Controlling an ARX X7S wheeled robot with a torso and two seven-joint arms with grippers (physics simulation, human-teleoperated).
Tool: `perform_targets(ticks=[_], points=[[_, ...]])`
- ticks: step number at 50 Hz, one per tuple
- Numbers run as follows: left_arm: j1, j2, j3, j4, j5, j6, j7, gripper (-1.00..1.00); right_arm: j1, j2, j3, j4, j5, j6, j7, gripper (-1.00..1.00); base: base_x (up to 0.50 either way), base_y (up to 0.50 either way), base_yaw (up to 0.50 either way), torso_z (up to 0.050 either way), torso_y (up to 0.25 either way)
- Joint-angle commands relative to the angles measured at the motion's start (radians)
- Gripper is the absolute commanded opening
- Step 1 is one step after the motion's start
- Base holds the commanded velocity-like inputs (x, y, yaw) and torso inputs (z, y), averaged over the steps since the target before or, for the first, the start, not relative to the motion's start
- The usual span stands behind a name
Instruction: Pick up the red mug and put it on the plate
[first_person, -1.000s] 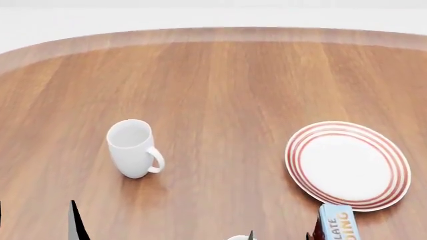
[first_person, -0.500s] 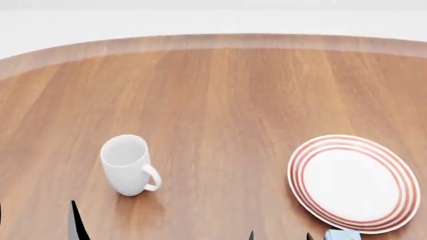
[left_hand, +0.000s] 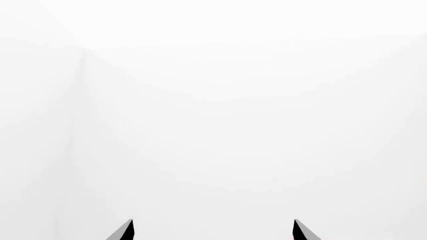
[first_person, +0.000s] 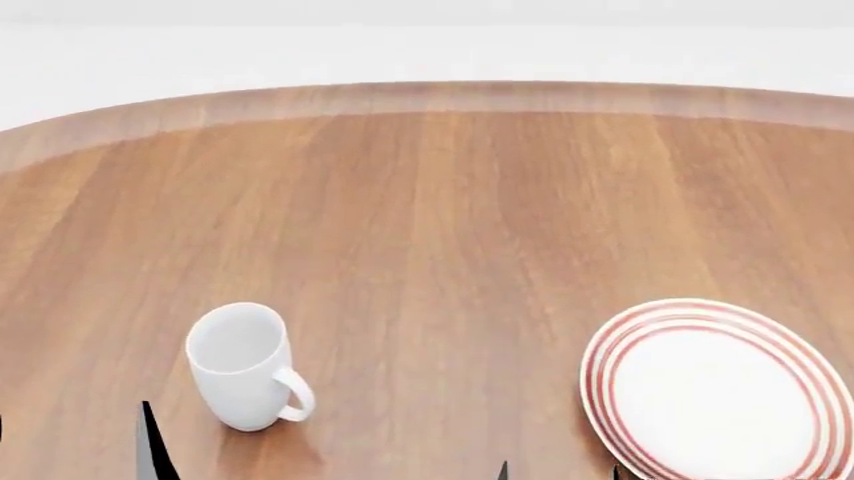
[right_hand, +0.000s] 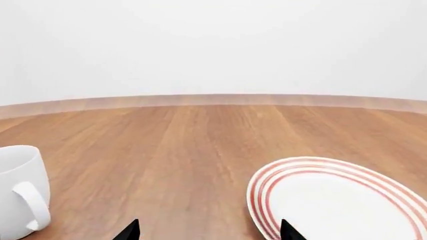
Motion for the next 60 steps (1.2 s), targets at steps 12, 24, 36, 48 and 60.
perform_targets(ticks=[12, 24, 36, 48, 60], points=[[-0.002, -0.004, 0.008, -0.002, -0.002, 0.003, -0.009, 1.0, 0.003, 0.006, -0.013, 0.0, 0.001, 0.012, 0.009, 1.0, 0.11, 0.0, 0.0, 0.0, 0.0], [-0.002, -0.006, 0.01, 0.0, -0.003, 0.001, -0.016, 1.0, -0.01, 0.026, -0.032, -0.034, -0.012, 0.008, 0.002, 1.0, 0.0, 0.0, 0.0, 0.0, 0.0], [-0.003, -0.01, 0.018, 0.002, -0.012, -0.004, -0.013, 1.0, -0.109, 0.112, -0.031, -0.301, -0.006, 0.108, 0.04, 1.0, 0.0, 0.0, 0.0, 0.0, 0.0], [-0.005, -0.013, 0.025, 0.001, -0.015, -0.002, -0.013, 1.0, -0.295, 0.225, 0.018, -0.546, 0.004, 0.101, 0.076, 1.0, 0.0, 0.0, 0.0, 0.0, 0.0], [-0.007, -0.015, 0.029, -0.003, -0.015, 0.005, -0.017, 1.0, -0.529, 0.294, 0.033, -0.681, -0.065, -0.027, 0.1, 1.0, 0.0, 0.0, 0.0, 0.0, 0.0]])
